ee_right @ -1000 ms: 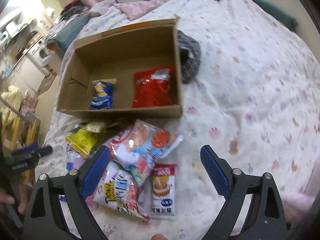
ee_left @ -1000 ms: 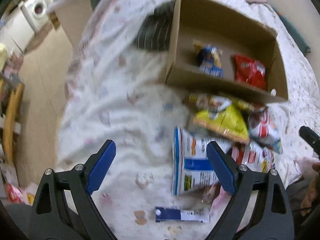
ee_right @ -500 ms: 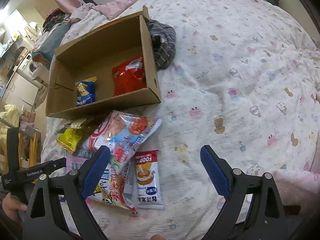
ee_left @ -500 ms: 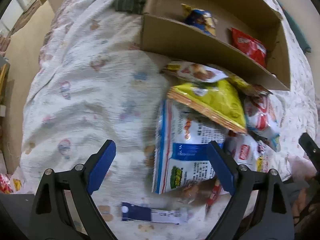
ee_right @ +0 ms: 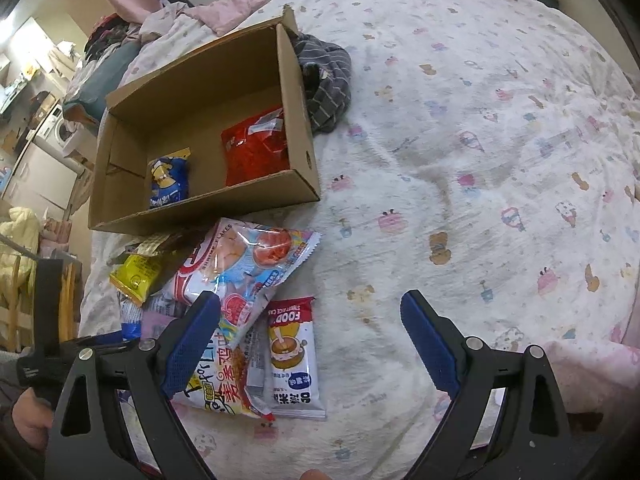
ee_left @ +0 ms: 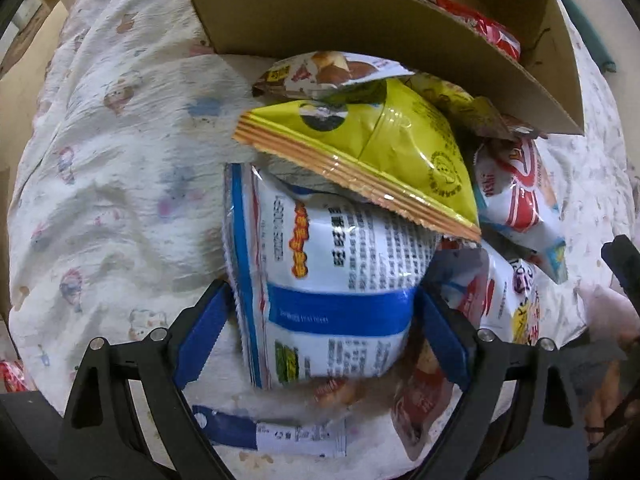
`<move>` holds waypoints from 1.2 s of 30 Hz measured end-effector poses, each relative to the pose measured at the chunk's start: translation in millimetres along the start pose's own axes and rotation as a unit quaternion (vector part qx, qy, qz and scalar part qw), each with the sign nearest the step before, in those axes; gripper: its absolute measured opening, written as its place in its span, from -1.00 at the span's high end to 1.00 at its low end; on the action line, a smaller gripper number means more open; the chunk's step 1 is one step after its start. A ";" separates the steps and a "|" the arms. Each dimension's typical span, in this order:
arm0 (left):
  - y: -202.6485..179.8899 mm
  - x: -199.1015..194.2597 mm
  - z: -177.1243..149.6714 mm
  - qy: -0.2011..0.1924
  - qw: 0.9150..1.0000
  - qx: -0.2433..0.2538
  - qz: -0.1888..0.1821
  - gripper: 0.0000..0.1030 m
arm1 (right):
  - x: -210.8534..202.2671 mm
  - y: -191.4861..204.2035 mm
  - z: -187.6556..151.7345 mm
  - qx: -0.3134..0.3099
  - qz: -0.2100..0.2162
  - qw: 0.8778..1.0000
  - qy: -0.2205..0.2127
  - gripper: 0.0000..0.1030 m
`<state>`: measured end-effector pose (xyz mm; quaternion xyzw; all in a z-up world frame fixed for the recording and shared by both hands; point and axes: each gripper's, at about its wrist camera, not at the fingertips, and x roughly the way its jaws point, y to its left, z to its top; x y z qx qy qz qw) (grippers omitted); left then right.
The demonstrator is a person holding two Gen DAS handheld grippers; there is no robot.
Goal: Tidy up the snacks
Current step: 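Grasp the white-blue Want Want bag with the left gripper while the right grasps the Power Life bag, then lower both held bags into the box and open both grippers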
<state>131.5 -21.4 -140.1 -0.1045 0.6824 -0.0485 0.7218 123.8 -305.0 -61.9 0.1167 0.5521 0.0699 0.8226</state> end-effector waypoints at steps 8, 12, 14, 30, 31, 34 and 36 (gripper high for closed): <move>-12.3 -13.5 -6.8 -0.006 1.000 0.023 -0.016 0.15 | 1.3 -0.7 -1.1 0.002 0.002 1.000 0.002 -0.82; -0.3 -37.9 -11.3 -0.025 0.999 0.016 -0.032 0.16 | 3.1 5.0 -0.9 -0.001 0.021 1.000 0.010 -0.82; 5.3 -51.4 -12.7 -0.038 0.999 0.009 -0.029 0.16 | 6.2 12.2 -2.2 -0.006 0.046 0.999 0.024 -0.82; 55.7 -84.5 -19.5 -0.087 0.996 -0.019 -0.028 0.15 | 87.8 78.8 -31.2 -0.069 0.065 0.975 0.201 -0.46; 56.3 -83.8 -19.4 -0.087 0.996 -0.020 -0.026 0.15 | 88.4 79.6 -31.6 -0.071 0.062 0.975 0.200 -0.45; 54.9 -83.5 -19.2 -0.088 0.996 -0.019 -0.025 0.15 | 85.4 79.0 -33.4 -0.070 0.066 0.976 0.194 -0.36; 52.3 -82.7 -18.9 -0.088 0.996 -0.016 -0.023 0.15 | 83.0 77.1 -32.9 -0.066 0.076 0.977 0.189 -0.23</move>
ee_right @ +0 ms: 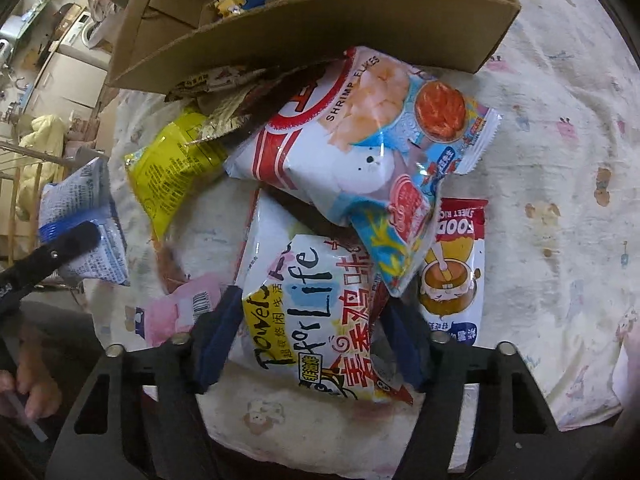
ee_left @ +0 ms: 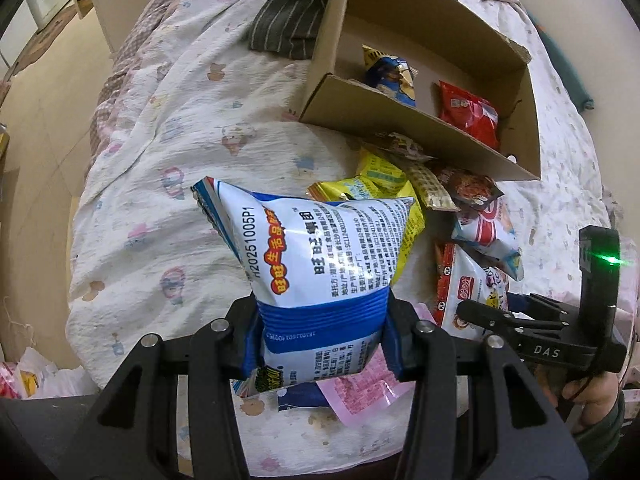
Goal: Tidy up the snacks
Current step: 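Lower both held bags into the box and open both grippers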
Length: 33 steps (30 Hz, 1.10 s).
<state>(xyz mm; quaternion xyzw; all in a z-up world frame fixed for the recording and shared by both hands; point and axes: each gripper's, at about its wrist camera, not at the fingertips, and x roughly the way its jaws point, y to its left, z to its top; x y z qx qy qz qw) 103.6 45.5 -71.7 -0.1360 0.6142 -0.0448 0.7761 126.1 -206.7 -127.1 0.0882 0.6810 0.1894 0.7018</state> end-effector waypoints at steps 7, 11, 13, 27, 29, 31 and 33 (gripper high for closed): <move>-2.0 -0.5 1.2 -0.009 1.000 -0.003 0.013 0.15 | -31.9 4.8 -6.2 -0.017 0.109 0.993 -0.050 -0.13; 1.0 -5.4 2.9 -0.023 0.999 -0.011 0.020 0.15 | -46.9 10.5 -8.7 -0.032 0.154 0.985 -0.065 -0.13; 1.2 -8.8 3.8 -0.030 0.999 -0.012 0.022 0.15 | -55.4 9.3 -8.8 -0.037 0.156 0.984 -0.075 -0.13; -41.7 -57.2 49.7 -0.099 0.995 0.025 0.012 0.15 | -132.8 1.1 33.7 -0.007 0.137 0.970 -0.200 -0.13; -46.5 -57.0 63.4 -0.099 0.995 0.025 0.006 0.15 | -138.8 -3.5 48.4 0.001 0.133 0.968 -0.214 -0.13; -53.5 -56.6 77.4 -0.104 0.994 0.030 0.003 0.15 | -143.2 -6.2 62.3 0.003 0.119 0.967 -0.225 -0.13; -61.9 -55.3 92.5 -0.113 0.993 0.039 0.007 0.15 | -143.9 -10.2 74.7 0.005 0.113 0.967 -0.230 -0.13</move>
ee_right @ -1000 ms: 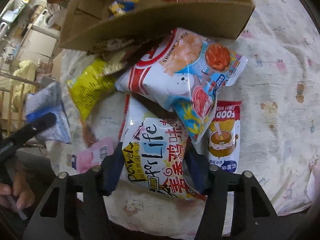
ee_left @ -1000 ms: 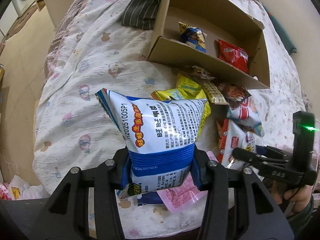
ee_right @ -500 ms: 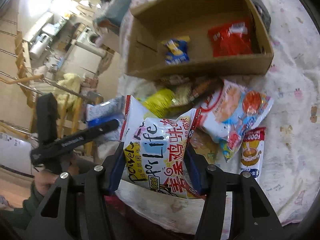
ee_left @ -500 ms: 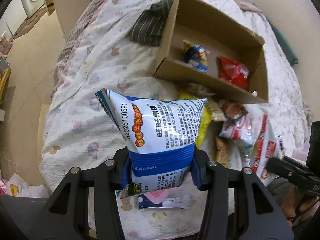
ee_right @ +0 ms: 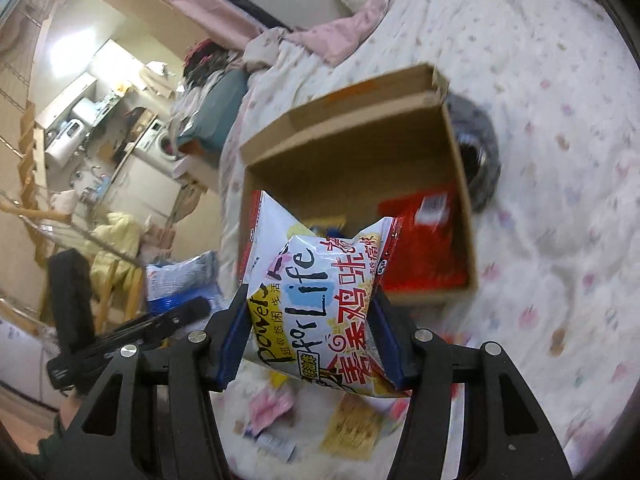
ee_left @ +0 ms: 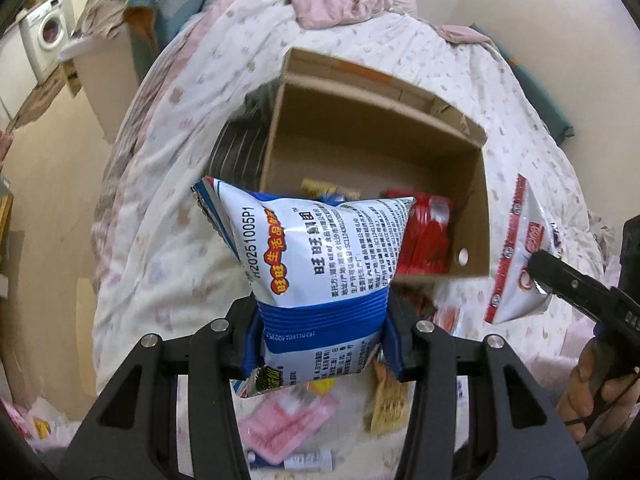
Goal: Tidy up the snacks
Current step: 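Lower both held bags into the box and open both grippers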
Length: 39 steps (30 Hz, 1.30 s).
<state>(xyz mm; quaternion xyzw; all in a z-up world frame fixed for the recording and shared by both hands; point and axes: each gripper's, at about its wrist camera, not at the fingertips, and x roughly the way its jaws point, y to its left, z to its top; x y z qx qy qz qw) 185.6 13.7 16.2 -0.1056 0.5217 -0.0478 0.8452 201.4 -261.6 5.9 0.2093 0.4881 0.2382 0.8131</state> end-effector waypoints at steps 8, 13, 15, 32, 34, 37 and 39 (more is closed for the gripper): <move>-17.8 39.5 32.2 -0.006 1.000 0.019 0.005 0.15 | 36.8 -19.1 17.4 -0.001 -0.031 0.999 -0.004 -0.13; -17.2 58.4 27.6 -0.034 0.999 0.027 0.028 0.15 | 56.5 -22.8 16.6 -0.024 -0.057 0.998 0.010 -0.13; -14.1 65.3 29.5 -0.025 0.999 0.015 0.015 0.15 | 62.5 -26.8 17.2 -0.023 -0.060 0.998 0.013 -0.13; -18.3 98.8 32.5 0.012 0.999 0.029 0.008 0.09 | 83.4 -35.3 17.7 -0.015 -0.071 0.997 0.042 -0.16; -21.1 96.2 31.4 0.006 0.999 0.037 0.012 0.09 | 84.0 -34.6 17.6 -0.015 -0.070 0.996 0.043 -0.17; -23.5 93.6 29.5 0.001 0.999 0.044 0.013 0.08 | 84.0 -34.4 17.5 -0.016 -0.071 0.996 0.043 -0.19; -24.6 93.6 28.9 0.000 0.999 0.048 0.020 0.07 | 84.6 -34.4 17.5 -0.015 -0.071 0.996 0.044 -0.19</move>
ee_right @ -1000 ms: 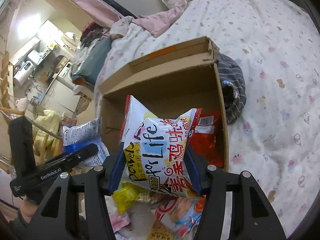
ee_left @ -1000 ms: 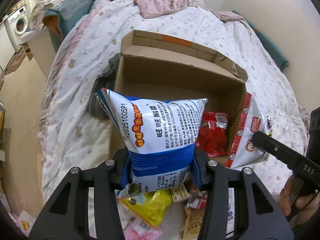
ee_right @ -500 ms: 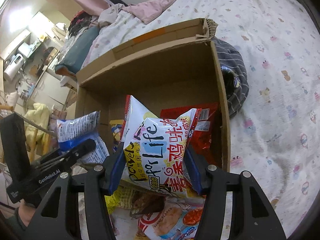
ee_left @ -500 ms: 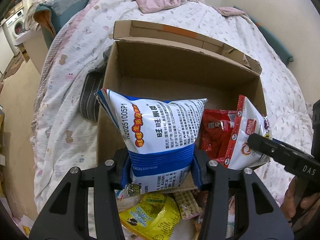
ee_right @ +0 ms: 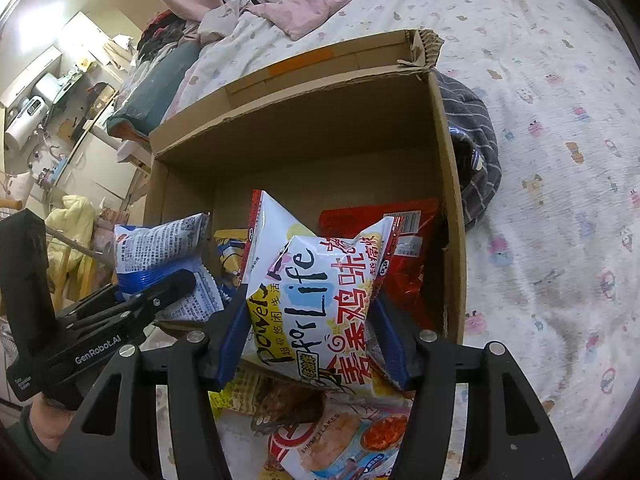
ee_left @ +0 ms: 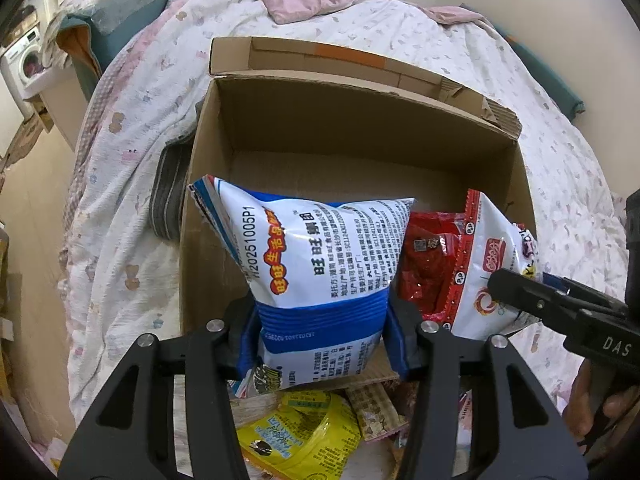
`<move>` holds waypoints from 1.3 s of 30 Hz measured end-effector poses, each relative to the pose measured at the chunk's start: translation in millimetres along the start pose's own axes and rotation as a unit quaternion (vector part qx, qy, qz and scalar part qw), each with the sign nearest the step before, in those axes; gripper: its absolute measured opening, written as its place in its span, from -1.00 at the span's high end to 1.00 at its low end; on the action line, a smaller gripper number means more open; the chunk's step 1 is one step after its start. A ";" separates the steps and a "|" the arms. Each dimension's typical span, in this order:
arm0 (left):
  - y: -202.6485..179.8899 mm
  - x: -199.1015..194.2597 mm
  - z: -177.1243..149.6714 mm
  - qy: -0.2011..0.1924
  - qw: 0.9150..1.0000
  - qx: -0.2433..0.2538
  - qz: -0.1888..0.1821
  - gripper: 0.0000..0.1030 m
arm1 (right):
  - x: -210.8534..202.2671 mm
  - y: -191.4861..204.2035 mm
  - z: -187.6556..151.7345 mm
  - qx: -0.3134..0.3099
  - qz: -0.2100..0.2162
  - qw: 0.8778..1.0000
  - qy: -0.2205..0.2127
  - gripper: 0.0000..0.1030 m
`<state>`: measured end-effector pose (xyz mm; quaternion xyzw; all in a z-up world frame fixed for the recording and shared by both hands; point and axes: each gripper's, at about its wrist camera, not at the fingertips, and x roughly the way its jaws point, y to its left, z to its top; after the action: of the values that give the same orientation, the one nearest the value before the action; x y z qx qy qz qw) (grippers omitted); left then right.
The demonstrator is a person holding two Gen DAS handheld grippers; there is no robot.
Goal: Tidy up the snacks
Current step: 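Lower both held bags into the box and open both grippers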
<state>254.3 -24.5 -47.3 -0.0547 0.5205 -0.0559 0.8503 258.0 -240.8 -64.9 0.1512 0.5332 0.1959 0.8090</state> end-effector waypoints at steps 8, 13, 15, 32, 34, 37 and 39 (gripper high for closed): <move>-2.1 2.1 -0.6 0.006 1.000 0.010 0.015 -0.01 | -0.1 0.0 1.4 0.002 0.000 1.000 -0.004 -0.21; -3.6 0.0 -2.0 -0.001 0.999 0.026 0.036 -0.37 | 0.9 2.5 1.9 -0.006 -0.001 1.000 -0.005 -0.24; -2.1 -2.2 -1.6 -0.005 0.999 0.024 0.034 -0.51 | -0.1 2.3 1.6 -0.005 0.001 1.000 -0.008 -0.27; 0.0 -11.1 -0.6 -0.019 0.999 0.015 0.024 -0.61 | -12.8 3.6 3.6 -0.006 0.001 0.999 -0.044 -0.80; -0.3 -14.3 -1.4 -0.021 0.999 0.014 0.023 -0.61 | -14.9 4.2 2.1 -0.006 0.001 0.999 -0.046 -0.80; 0.5 -18.9 -3.2 -0.024 0.999 0.013 0.023 -0.61 | -19.0 6.9 -0.2 -0.010 -0.004 0.999 -0.052 -0.80; 1.4 -21.8 -4.7 -0.024 0.999 0.011 0.022 -0.61 | -22.0 7.5 -2.0 -0.009 -0.004 0.998 -0.054 -0.80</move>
<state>240.4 -19.9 -30.4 -0.0354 0.5004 -0.0420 0.8640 247.2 -244.8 -44.5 0.1526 0.4874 0.1893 0.8386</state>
